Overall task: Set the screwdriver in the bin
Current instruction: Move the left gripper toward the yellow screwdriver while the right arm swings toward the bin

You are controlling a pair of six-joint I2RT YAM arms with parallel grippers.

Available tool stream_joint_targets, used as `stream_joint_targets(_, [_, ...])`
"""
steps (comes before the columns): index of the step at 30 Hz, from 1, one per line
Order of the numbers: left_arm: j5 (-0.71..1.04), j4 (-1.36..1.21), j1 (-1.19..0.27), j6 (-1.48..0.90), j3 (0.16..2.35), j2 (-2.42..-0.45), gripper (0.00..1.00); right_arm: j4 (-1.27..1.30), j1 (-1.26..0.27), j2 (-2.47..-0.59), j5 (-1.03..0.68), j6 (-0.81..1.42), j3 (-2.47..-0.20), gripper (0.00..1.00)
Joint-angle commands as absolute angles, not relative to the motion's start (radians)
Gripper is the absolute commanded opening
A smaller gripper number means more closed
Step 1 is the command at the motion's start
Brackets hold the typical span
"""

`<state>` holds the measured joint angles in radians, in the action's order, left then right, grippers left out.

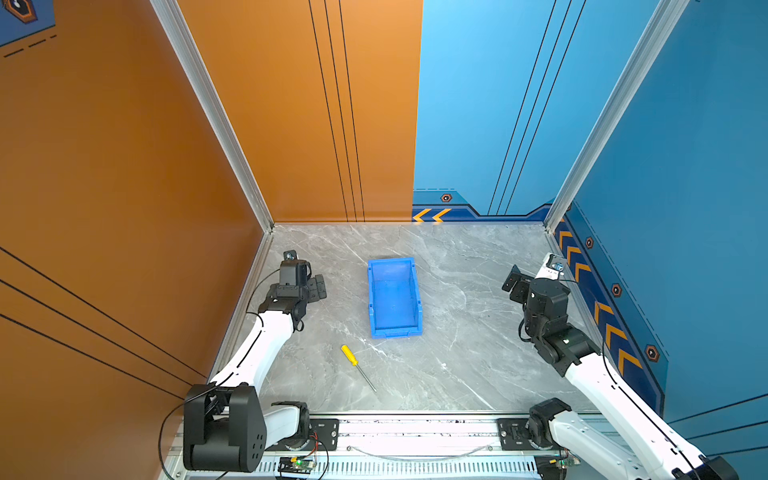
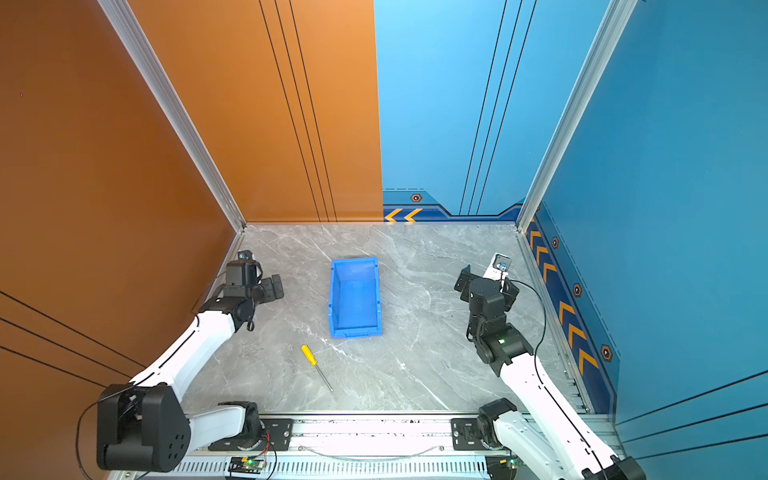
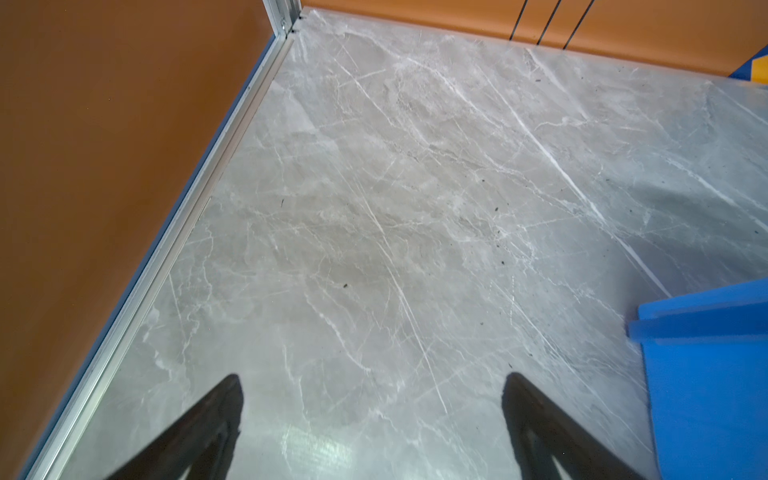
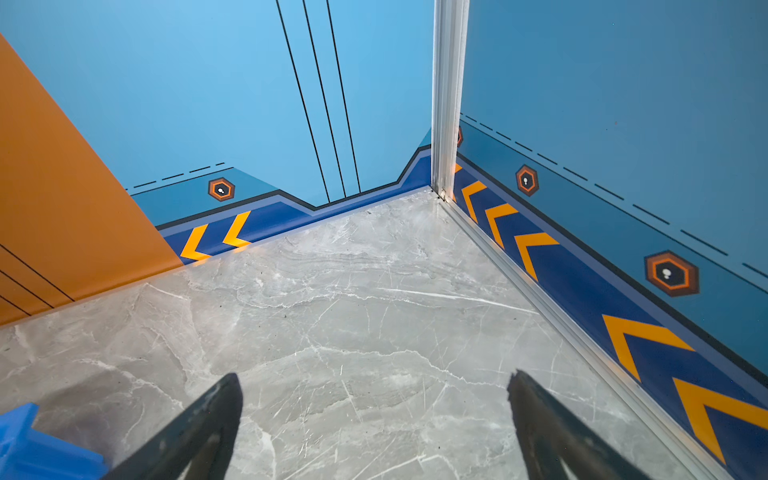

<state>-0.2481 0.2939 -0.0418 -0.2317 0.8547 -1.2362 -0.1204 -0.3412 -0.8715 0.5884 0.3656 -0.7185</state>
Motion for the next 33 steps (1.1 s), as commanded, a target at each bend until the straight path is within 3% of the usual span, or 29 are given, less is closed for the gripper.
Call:
stream_joint_targets(1, [-0.219,0.515,-0.114,-0.295,0.927,-1.251,0.98,-0.366,-0.369,-0.914,0.609,0.470,-0.802,1.00])
stream_joint_targets(13, [-0.188,0.783,-0.394,-0.591,1.023,-1.322,0.98,-0.274,-0.591,-1.067,0.390,0.187,-0.887,1.00])
stream_joint_targets(22, [-0.143,0.800,-0.458,-0.823,0.932,-1.227,1.00,-0.090,-0.778,-1.081,0.066,0.012,-0.837,1.00])
stream_joint_targets(33, [-0.106,0.797,-0.484,-0.889,0.826,-1.230,0.93,0.023,-0.821,-1.125,-0.097,-0.005,-0.817,1.00])
